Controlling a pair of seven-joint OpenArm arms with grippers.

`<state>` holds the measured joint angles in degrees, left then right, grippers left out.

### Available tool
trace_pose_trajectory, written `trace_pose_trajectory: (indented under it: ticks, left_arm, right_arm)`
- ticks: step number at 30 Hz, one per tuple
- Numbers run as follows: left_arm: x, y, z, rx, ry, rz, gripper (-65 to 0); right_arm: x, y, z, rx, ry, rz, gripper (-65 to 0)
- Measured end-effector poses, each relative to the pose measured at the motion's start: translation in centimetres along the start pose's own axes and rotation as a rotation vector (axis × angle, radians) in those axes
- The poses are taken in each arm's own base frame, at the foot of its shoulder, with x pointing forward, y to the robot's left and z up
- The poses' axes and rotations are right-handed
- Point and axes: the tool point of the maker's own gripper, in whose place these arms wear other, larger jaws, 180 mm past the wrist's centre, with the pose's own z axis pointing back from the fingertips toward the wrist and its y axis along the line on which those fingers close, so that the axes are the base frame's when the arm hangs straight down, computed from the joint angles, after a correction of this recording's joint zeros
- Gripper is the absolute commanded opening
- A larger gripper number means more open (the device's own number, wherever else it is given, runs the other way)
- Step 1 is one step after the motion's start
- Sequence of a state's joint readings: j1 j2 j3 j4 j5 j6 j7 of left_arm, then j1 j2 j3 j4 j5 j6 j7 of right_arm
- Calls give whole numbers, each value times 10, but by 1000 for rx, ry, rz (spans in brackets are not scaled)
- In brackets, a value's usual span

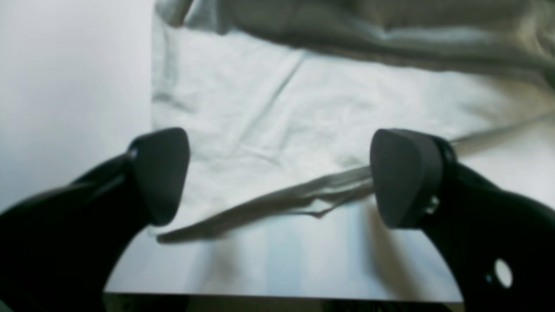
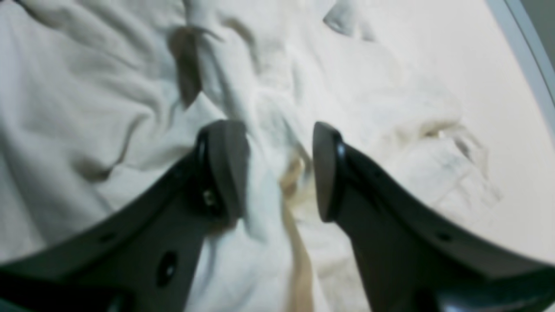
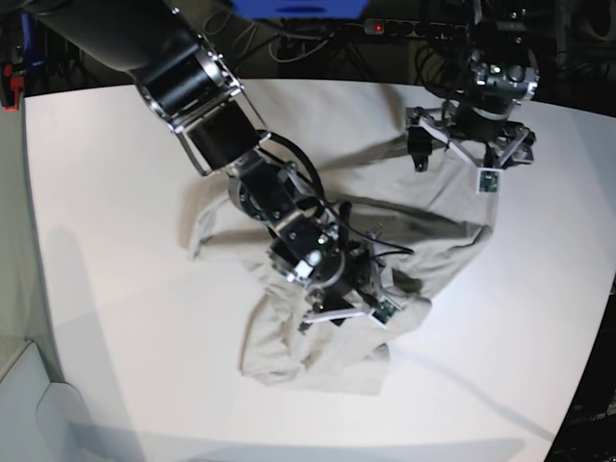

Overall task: Layout the t-shirt on the table in an organized manner, then fold the t-shirt properly
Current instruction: 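Grasp the shirt fabric with the right gripper near the left gripper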

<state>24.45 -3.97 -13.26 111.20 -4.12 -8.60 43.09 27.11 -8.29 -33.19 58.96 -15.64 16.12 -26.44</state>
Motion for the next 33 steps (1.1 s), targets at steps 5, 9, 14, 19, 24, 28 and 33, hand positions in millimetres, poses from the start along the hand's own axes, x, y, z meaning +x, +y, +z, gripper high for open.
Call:
trace_pose_trajectory:
  ticks: [5,9,14,19,24,28,33]
  left_arm:
    - [0,1,0,2,1,-2,0]
    - [2,1,-1,2,-3,-1,0]
    - [3,1,-1,2,-9,-2,0]
    - [2,1,-1,2,-4,-3,0]
    - [0,1,-1,2,1,-3,0]
    - [1,1,-1,2,-2,-3,0]
    - [1,1,-1,2,-2,-3,0]
  right_arm:
    - [7,0,1,14,-25,-38,-390]
    - [11,4,1,39,-43,-91,-390]
    - [23,16,0,59,-98,-63,-394]
    - [2,2,-10,-37,-75,-136,-393]
    - [-10,2,-14,-51,-71,-146,-391]
    - [-6,3,-14,-49,-79,-147,-391]
    - [-8,5,-15,-43,-75,-160,-392]
